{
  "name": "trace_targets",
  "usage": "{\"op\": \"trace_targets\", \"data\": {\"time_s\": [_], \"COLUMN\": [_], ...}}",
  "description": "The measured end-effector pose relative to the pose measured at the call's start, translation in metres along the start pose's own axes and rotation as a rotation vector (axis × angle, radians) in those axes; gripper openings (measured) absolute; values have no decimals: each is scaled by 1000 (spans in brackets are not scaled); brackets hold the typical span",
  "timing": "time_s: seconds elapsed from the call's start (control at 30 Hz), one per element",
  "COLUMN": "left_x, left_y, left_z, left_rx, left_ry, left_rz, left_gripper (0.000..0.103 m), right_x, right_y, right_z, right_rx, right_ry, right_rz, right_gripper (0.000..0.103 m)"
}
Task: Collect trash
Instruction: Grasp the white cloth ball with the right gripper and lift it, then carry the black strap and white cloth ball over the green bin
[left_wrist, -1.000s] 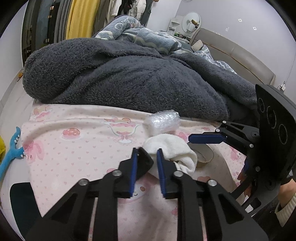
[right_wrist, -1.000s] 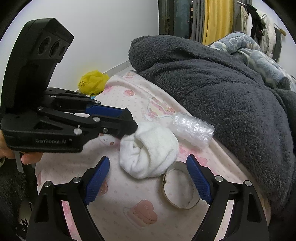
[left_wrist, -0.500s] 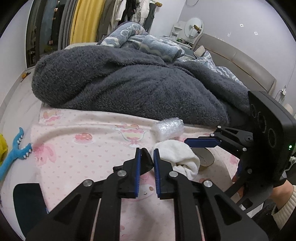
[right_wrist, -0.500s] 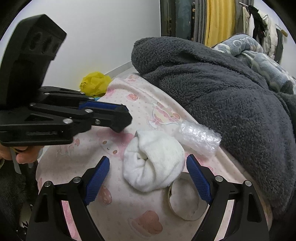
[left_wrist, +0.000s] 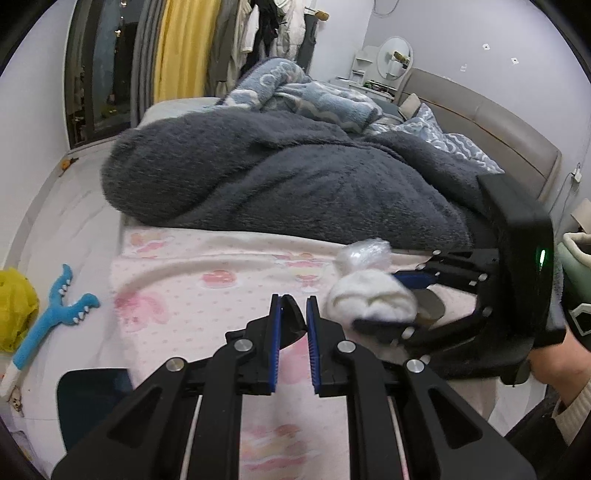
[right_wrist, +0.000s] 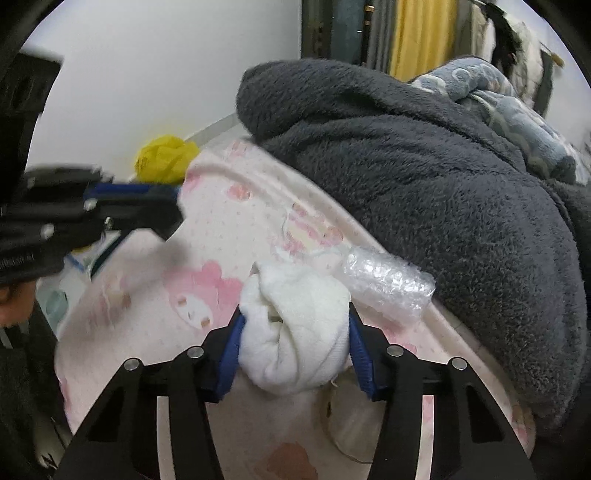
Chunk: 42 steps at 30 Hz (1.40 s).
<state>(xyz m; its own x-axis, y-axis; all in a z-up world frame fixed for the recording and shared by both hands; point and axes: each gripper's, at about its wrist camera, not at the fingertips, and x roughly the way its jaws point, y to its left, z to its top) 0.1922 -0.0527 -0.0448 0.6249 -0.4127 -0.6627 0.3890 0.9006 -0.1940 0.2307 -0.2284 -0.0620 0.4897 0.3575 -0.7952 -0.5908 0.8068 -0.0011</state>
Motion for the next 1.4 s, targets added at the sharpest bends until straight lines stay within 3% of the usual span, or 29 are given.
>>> {"op": "trace_targets", "data": {"time_s": [0.2,0.73,0.97,1.4], "left_x": [-14,-54,-63,-71], "left_y": [22,88,120,181], "left_z": [-6,-25,-41,-86], "left_rx": [-13,-86,-136,-264], "left_ry": [-9,-23,10,99], "left_rz": [62,187,228,281], "left_gripper": [15,15,15,15], "right_x": [-8,-13,-12,-1], "right_y": [-6,25,51,125], "right_z": [20,61,76,106], "right_rx": [112,286,284,169], "right_ry": [-36,-83,-99,-105], "right_rz": [31,120,135,217], "right_gripper": [52,52,52,52]}}
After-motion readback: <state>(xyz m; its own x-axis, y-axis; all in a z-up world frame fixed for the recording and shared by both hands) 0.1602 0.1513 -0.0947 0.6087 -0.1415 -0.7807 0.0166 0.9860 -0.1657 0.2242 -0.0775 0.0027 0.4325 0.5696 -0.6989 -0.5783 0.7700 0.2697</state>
